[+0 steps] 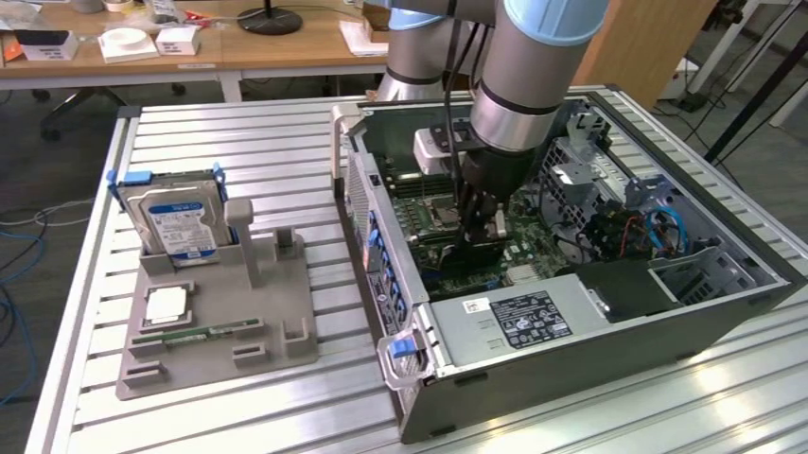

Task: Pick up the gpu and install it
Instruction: 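Press down on the gpu until it lock into place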

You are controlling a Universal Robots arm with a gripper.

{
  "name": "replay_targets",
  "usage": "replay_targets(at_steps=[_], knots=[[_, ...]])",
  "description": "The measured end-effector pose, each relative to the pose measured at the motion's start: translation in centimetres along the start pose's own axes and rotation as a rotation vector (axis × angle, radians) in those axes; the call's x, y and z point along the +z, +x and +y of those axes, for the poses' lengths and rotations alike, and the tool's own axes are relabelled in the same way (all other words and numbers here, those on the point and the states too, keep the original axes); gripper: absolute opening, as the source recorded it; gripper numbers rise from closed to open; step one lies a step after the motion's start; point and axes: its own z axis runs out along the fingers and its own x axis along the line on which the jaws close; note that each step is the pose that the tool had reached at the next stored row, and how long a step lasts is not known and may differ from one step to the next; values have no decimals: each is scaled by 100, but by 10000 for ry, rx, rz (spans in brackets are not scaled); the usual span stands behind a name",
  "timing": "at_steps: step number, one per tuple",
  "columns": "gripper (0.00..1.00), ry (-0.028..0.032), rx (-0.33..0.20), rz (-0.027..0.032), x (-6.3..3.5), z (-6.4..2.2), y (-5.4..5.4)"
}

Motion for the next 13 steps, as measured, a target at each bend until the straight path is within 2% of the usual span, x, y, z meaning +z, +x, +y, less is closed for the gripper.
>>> replay_targets(at_steps=[1,3,7,13], knots=[[11,8,1,-7,-39,2,-3],[11,-3,1,20,-108,15,-2],[11,-2,-1,19,-152,71,-1],[11,-1,8,20,-159,261,5]])
